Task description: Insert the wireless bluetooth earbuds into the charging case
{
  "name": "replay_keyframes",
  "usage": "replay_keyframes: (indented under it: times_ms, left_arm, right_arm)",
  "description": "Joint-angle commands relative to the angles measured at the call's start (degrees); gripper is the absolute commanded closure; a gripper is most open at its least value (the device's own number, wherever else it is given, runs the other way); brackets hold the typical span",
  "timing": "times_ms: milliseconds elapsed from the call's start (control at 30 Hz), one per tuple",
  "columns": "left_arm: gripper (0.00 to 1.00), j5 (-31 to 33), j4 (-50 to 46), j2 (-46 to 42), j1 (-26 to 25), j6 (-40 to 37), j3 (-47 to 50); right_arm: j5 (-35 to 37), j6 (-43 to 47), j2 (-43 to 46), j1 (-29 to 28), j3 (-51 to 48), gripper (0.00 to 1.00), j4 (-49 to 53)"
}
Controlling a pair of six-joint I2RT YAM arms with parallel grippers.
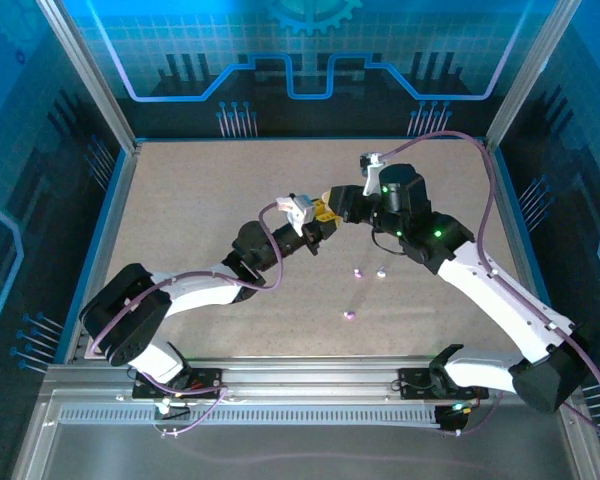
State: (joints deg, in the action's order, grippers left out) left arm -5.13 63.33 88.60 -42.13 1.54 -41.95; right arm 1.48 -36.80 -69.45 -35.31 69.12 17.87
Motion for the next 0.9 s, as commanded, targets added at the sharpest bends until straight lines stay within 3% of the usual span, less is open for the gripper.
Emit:
replay_keyframes:
  times_ms: [0,567,867]
  left_arm:
    - [0.78,1.6,4.1,0.2,-0.3,0.9,-1.8]
    - [0.78,3.8,4.7,-0.6,-0.4,1.5,-2.2]
    - [0.78,0.6,6.2,-0.8,-0.4,-0.4,-1.3]
  right_arm:
    - [0.5,1.3,0.2,-1.3,0.3,0.70,-1.6]
    - [-1.8,2.7,2.0,-1.4,-1.6,0.71,-0.4]
    - [-1.1,2.9,1.5,-1.4,-0.3,0.64,2.5]
